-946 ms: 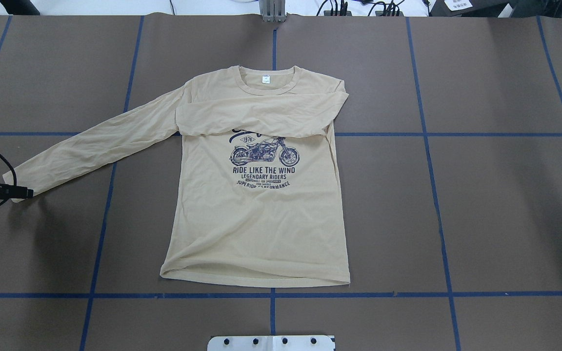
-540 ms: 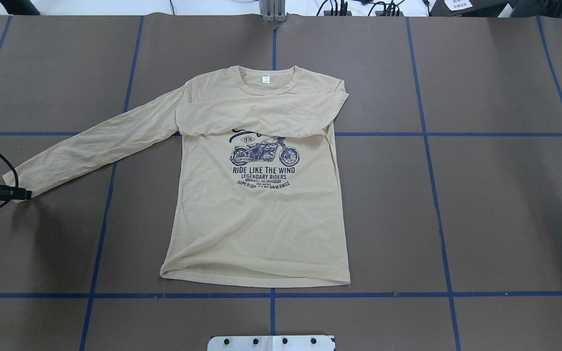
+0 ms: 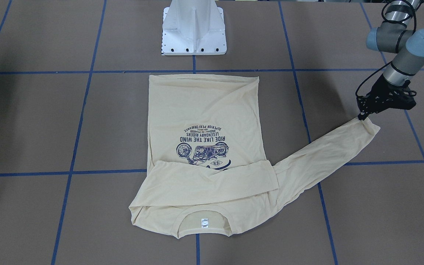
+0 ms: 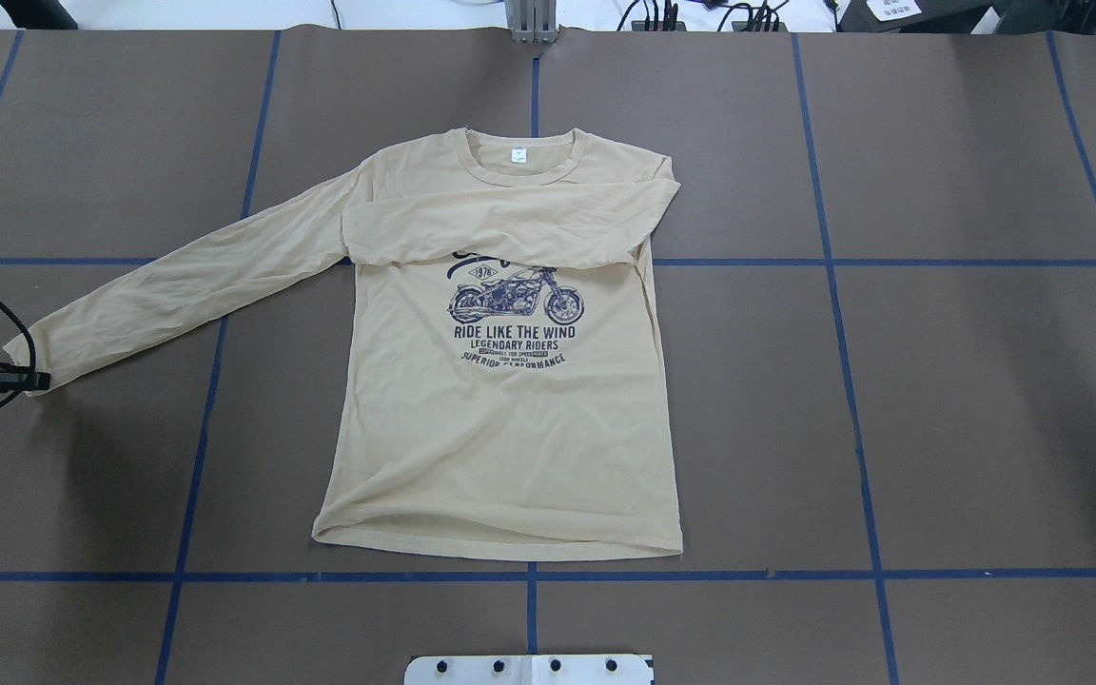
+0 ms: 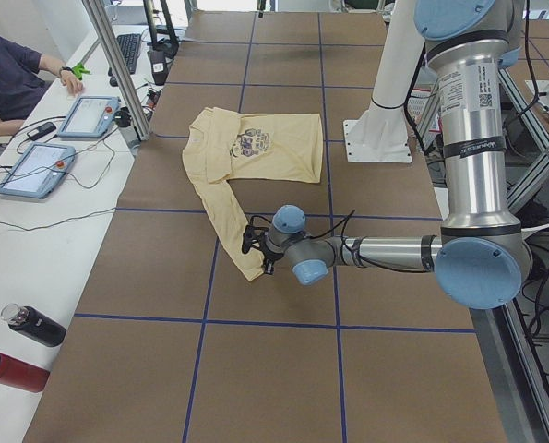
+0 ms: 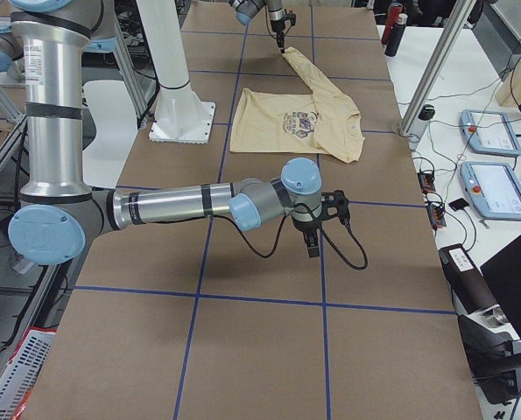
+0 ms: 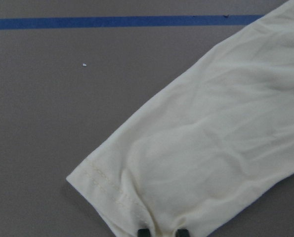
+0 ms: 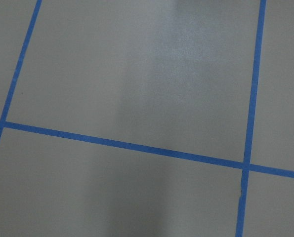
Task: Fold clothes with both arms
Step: 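Move the left gripper down and grasp the other sleeve's cuff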
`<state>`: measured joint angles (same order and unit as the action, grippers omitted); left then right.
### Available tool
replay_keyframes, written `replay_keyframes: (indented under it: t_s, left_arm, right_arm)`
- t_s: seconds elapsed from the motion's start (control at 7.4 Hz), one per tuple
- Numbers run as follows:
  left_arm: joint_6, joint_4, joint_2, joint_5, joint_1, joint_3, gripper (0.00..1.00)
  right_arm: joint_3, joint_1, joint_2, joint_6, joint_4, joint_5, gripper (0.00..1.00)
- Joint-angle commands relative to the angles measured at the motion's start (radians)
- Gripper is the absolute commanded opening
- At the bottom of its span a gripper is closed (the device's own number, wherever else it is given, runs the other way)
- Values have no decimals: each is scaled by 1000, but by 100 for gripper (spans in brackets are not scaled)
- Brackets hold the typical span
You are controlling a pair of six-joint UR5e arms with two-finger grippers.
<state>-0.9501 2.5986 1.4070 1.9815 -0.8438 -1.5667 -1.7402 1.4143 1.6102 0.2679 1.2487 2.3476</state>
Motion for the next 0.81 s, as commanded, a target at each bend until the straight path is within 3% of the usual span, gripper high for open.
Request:
replay_keyframes:
  t_s: [0.0,0.27,0.41,0.68]
  left_arm:
    - [26,-9,-3,17,-8,-35,0]
    - [27,-85,13,75,-41,-97,0]
    - [28,-233,50,97,-46,-186,0]
    - [28,-709,312,97,-47,-327,0]
  right_arm:
    - [-1,-2,-3,1,0,-1,99]
    - [2,-2,-9,7,0,-1,99]
    - [4,-2,-10,7,0,-1,99]
    - [5,-2,-13,7,0,-1,99]
